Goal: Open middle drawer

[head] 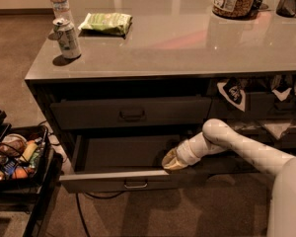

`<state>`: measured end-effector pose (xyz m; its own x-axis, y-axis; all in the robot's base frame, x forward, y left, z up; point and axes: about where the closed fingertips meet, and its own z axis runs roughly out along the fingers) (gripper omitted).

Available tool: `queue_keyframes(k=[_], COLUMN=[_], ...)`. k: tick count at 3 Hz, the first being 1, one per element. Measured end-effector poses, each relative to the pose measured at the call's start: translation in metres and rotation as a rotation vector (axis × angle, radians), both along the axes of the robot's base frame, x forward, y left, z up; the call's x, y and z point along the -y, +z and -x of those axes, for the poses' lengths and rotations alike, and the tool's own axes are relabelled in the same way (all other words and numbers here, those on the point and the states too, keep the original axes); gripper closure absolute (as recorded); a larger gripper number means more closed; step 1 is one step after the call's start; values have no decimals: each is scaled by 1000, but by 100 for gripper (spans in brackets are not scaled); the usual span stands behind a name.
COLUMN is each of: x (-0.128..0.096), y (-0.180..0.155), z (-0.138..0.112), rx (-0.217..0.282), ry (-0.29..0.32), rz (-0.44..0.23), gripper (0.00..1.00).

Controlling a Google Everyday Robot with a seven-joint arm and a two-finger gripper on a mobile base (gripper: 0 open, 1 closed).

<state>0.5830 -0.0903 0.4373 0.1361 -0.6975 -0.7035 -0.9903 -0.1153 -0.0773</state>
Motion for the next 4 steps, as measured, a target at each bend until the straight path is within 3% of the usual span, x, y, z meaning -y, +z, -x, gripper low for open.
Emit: queue_keyframes(k=[2, 3, 4], x=[-8, -8, -11], y=[-4, -1, -3], z=[9, 9, 23], rx=[-75, -75, -135], ry=[72, 72, 120], rz=[24, 24, -41], gripper=[100, 100, 100])
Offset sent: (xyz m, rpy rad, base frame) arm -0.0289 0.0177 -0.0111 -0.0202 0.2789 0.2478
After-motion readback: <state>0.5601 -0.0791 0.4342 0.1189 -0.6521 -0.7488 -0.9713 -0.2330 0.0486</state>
